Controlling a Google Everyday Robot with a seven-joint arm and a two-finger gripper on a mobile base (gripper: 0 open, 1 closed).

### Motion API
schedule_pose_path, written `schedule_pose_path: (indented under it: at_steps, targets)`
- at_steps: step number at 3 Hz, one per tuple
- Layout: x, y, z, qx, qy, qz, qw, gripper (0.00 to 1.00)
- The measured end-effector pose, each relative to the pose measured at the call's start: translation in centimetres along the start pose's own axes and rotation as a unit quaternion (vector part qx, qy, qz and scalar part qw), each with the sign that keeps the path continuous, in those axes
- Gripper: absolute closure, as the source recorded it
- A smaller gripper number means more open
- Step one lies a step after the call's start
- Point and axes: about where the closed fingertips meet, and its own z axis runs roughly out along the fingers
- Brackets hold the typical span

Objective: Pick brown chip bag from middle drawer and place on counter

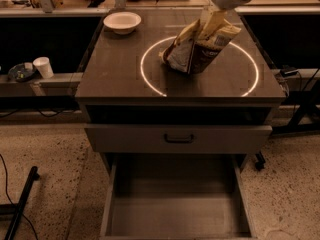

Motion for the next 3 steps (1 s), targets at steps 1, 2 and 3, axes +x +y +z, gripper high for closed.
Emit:
schedule_pose_path:
  at_steps: [1,2,3]
  targets:
    - [0.0,0.0,-0.1,0.000,0.002,0.002,1.0000,0.00]
    - [0.9,0.3,-4.4,-0.005,0.056,0.049,0.9972,0.00]
    - [1.7,3.9,-8.2,-0.019,0.105,0.116,0.9874,0.00]
